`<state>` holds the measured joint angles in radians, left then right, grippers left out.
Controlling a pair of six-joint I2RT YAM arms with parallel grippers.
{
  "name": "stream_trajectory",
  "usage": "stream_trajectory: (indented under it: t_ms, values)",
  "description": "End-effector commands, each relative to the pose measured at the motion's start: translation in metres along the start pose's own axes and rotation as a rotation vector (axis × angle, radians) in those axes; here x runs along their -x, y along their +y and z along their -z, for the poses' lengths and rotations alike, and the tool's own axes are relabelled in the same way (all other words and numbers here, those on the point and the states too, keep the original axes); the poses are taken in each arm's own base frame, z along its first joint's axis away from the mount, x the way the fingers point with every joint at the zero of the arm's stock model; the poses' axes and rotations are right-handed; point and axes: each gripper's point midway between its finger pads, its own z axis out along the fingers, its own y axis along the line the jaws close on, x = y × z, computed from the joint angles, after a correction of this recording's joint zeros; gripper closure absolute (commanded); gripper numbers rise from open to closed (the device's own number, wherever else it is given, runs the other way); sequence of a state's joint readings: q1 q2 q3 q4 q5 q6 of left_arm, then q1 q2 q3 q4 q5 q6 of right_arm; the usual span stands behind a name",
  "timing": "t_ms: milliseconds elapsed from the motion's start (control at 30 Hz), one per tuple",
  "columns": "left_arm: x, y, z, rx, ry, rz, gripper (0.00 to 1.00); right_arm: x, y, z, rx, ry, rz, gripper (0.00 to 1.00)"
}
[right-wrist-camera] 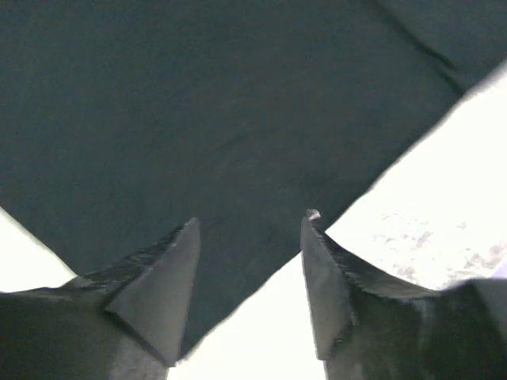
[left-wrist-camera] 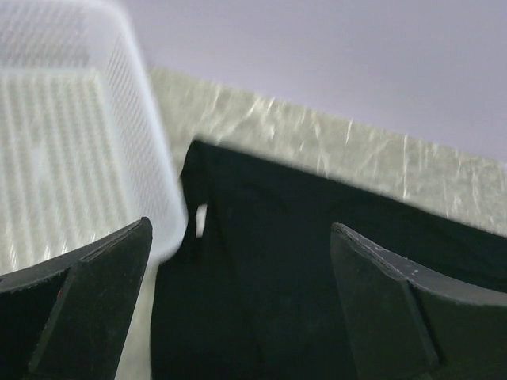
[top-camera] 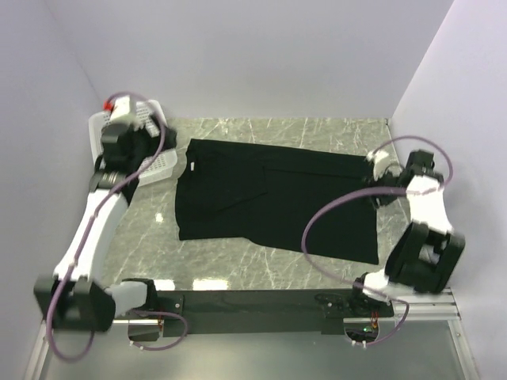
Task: Fold and stack the t-shirts
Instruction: Smooth out the T-shirt at the center of the board.
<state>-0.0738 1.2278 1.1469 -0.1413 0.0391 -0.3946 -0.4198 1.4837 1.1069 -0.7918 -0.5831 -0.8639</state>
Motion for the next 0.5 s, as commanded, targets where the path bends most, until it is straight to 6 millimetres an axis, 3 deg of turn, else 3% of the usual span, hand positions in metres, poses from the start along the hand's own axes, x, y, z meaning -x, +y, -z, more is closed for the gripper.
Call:
stream_trajectory:
  t_ms: [0, 33, 67, 100, 133, 200, 233, 333, 467]
  values:
    - [-0.062, 0.018, 0.035, 0.025, 0.172, 0.112, 0.01, -0.018, 0.042, 0.017, 0.074, -0.053, 0.403, 0.35]
    - [-0.074, 0.026, 0.042, 0.063, 0.204, 0.182, 0.01, -0.01, 0.042, 0.027, -0.003, -0.096, 0.498, 0.22]
    - [-0.108, 0.037, 0.053, 0.107, 0.296, 0.219, 0.0, -0.013, 0.041, 0.028, -0.045, -0.103, 0.557, 0.14]
    - [-0.115, 0.039, 0.064, 0.114, 0.307, 0.253, 0.0, -0.029, 0.046, 0.019, -0.058, -0.095, 0.54, 0.06]
    - [-0.143, 0.042, 0.072, 0.119, 0.373, 0.308, 0.01, -0.02, 0.039, 0.025, -0.139, -0.13, 0.567, 0.0]
    - [-0.16, 0.048, 0.086, 0.141, 0.4, 0.369, 0.01, -0.022, 0.054, 0.028, -0.077, -0.136, 0.602, 0.0]
    - [-0.183, 0.052, 0.092, 0.156, 0.45, 0.423, 0.02, -0.037, 0.077, 0.028, 0.042, -0.099, 0.61, 0.03]
    - [-0.219, 0.057, 0.103, 0.189, 0.534, 0.506, 0.12, -0.052, 0.099, 0.036, 0.153, -0.054, 0.617, 0.07]
    - [-0.239, 0.061, 0.105, 0.229, 0.601, 0.554, 0.18, -0.086, 0.105, 0.03, 0.205, 0.055, 0.66, 0.11]
